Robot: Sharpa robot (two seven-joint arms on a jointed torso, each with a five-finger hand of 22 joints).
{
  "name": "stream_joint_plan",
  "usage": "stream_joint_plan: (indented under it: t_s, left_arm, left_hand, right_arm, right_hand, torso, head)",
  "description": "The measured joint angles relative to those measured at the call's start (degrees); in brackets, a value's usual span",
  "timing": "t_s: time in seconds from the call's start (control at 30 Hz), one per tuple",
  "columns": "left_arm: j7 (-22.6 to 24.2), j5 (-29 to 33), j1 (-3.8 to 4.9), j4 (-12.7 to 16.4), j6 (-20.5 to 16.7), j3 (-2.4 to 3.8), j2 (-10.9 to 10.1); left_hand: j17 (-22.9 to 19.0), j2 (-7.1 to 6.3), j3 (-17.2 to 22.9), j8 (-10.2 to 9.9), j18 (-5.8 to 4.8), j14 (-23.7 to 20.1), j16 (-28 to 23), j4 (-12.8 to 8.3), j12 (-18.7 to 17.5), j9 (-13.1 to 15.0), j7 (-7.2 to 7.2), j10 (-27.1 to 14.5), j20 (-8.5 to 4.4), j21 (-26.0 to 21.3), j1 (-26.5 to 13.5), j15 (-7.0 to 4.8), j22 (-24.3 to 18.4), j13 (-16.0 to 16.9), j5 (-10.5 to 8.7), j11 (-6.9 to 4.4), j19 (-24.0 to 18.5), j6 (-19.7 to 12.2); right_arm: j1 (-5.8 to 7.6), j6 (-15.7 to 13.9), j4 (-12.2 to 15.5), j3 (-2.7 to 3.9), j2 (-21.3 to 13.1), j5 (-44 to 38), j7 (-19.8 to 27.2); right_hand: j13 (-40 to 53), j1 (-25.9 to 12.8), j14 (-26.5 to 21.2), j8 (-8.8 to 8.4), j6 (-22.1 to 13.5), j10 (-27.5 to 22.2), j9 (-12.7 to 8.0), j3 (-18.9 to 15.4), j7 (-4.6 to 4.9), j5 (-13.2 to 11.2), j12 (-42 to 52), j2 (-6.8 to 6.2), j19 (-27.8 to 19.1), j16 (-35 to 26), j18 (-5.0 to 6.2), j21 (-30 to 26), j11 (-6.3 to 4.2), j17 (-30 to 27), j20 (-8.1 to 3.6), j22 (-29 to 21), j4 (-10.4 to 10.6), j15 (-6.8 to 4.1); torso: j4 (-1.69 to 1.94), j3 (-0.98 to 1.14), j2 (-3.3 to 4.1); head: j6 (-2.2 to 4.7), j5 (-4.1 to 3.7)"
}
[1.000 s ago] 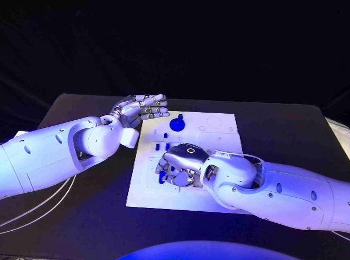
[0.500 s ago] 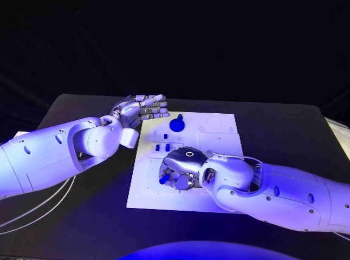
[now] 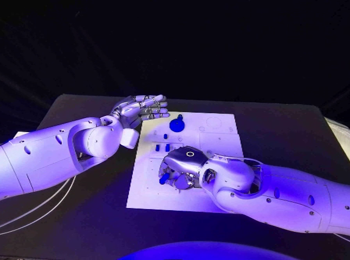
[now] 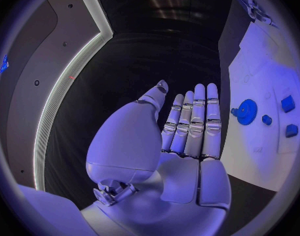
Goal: Assemble the parts on the task board
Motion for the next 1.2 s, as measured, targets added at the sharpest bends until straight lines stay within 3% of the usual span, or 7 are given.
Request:
stream_joint_plan:
  t_s: [0.2, 0.37, 0.43, 0.53, 0.8, 1.03, 1.2]
  left_arm:
    - [-0.03, 0.0, 0.0, 0.04, 0.02, 0.0, 0.0]
    - [-0.07, 0.0, 0.0, 0.06, 0.04, 0.0, -0.01]
    - [-0.09, 0.0, 0.0, 0.07, 0.05, 0.0, -0.01]
    - [-0.13, 0.0, 0.0, 0.09, 0.07, 0.0, -0.02]
    - [-0.29, 0.0, 0.0, 0.13, 0.11, 0.0, -0.04]
    - [-0.42, -0.01, 0.0, 0.14, 0.17, 0.0, -0.04]
    - [-0.51, -0.02, 0.0, 0.14, 0.23, 0.0, -0.04]
  left_hand:
    - [0.0, 0.0, 0.0, 0.0, 0.0, 0.0, 0.0, 0.0, 0.0, 0.0, 0.0, 0.0, 0.0, 0.0, 0.0, 0.0, 0.0, 0.0, 0.0, 0.0, 0.0, 0.0]
    - [0.0, 0.0, -0.16, 0.0, 0.0, 0.0, 0.0, -0.16, 0.0, 0.0, 0.0, 0.0, 0.0, 0.0, 0.0, 0.0, -0.11, 0.0, 0.0, 0.0, 0.0, 0.0]
    - [0.0, 0.0, -0.16, 0.0, 0.0, 0.0, 0.0, -0.16, 0.0, 0.0, 0.0, 0.0, 0.0, 0.0, 0.0, 0.0, -0.11, 0.0, 0.0, 0.0, 0.0, 0.0]
    - [0.0, 0.0, -0.16, 0.0, 0.0, 0.0, 0.0, -0.16, 0.0, 0.0, 0.0, 0.0, 0.0, 0.0, 0.0, 0.0, -0.1, 0.0, 0.0, 0.0, 0.0, 0.0]
    - [0.0, 0.0, -0.16, 0.0, 0.0, 0.0, 0.0, -0.16, 0.0, 0.0, 0.0, 0.0, 0.0, 0.0, 0.0, 0.0, -0.1, 0.0, 0.0, 0.0, 0.0, 0.0]
    - [0.0, 0.0, -0.16, 0.0, 0.0, 0.0, 0.0, -0.16, 0.0, 0.0, 0.0, 0.0, 0.0, 0.0, 0.0, 0.0, -0.18, 0.0, 0.0, 0.0, 0.0, 0.0]
    - [0.0, 0.0, -0.16, 0.0, 0.0, 0.0, 0.0, -0.16, 0.0, 0.0, 0.0, 0.0, 0.0, 0.0, 0.0, 0.0, -0.19, 0.0, 0.0, 0.0, 0.0, 0.0]
  right_arm:
    - [-0.01, 0.28, 0.01, 0.0, 0.13, -0.01, -0.15]
    - [0.01, 1.15, -0.06, 0.04, 0.37, -0.01, -0.33]
    - [0.03, 1.58, -0.07, 0.05, 0.5, -0.01, -0.39]
    - [0.04, 2.17, -0.12, 0.06, 0.63, -0.01, -0.49]
    - [0.01, 2.73, -0.32, -0.09, 0.71, -0.03, -0.71]
    - [0.01, 1.78, -0.33, -0.13, 0.74, -0.11, -0.78]
    - [-0.01, -0.51, 0.1, -0.15, 0.37, -0.14, -0.77]
  right_hand:
    - [-0.06, -0.4, 0.0, 0.0, -0.01, 0.0, 0.0, -0.93, -0.01, -0.16, 0.11, 0.36, 0.0, 0.0, 0.0, 0.0, 0.0, -0.47, 0.0, -0.18, 0.63, 0.0]
    - [-0.22, -1.99, 0.0, 0.16, -0.62, -0.25, 0.0, -1.96, 0.18, 0.54, -0.24, -0.5, 0.0, 0.0, 0.0, 0.0, 0.43, -0.81, 0.0, -0.56, 1.33, 0.0]
    - [-0.38, -2.95, 0.0, 0.23, -1.11, -0.89, 1.07, -2.48, 0.46, 0.68, -0.53, -0.51, 0.0, -0.13, 0.0, -0.21, 0.59, -1.11, 0.0, -0.83, 1.47, 0.0]
    - [-0.66, -3.65, -0.02, -0.7, -2.55, -2.12, 1.58, -2.9, 0.87, 1.02, -1.18, -0.78, -0.24, -0.29, 0.0, -0.46, 1.05, -1.55, 0.24, -1.29, 1.82, 0.03]
    - [-1.25, -3.91, -0.12, -3.15, -6.72, -5.79, 0.2, -3.53, 1.6, 1.34, -2.85, -2.15, -1.08, -0.91, 0.01, -1.99, 2.08, -2.58, 1.07, -2.95, 2.13, 0.95]
    - [-1.25, -3.91, -0.32, -3.15, -7.25, -7.2, 0.04, -3.94, 1.71, 1.34, -3.14, -2.15, -1.88, -1.66, 0.0, -2.96, 2.46, -4.02, 1.24, -4.42, 2.22, 1.15]
    - [-1.25, -3.82, -0.78, -3.15, -9.55, -9.4, -0.43, -5.25, 1.64, 1.34, -3.14, -2.99, -2.92, -3.14, 0.0, -4.48, 2.57, -5.94, 1.65, -6.19, 2.23, 1.61]
  torso:
    - [0.0, -0.03, 0.0]
    - [-0.01, -0.06, 0.0]
    - [-0.01, -0.06, 0.0]
    - [-0.01, -0.06, -0.01]
    - [-0.04, -0.05, -0.02]
    - [-0.04, 0.01, -0.01]
    - [-0.04, 0.04, 0.0]
  head:
    - [-0.03, 0.11]
    - [-0.15, 0.14]
    - [-0.19, 0.14]
    - [-0.25, 0.14]
    - [-0.27, 0.18]
    - [-0.15, 0.12]
    - [0.0, 0.03]
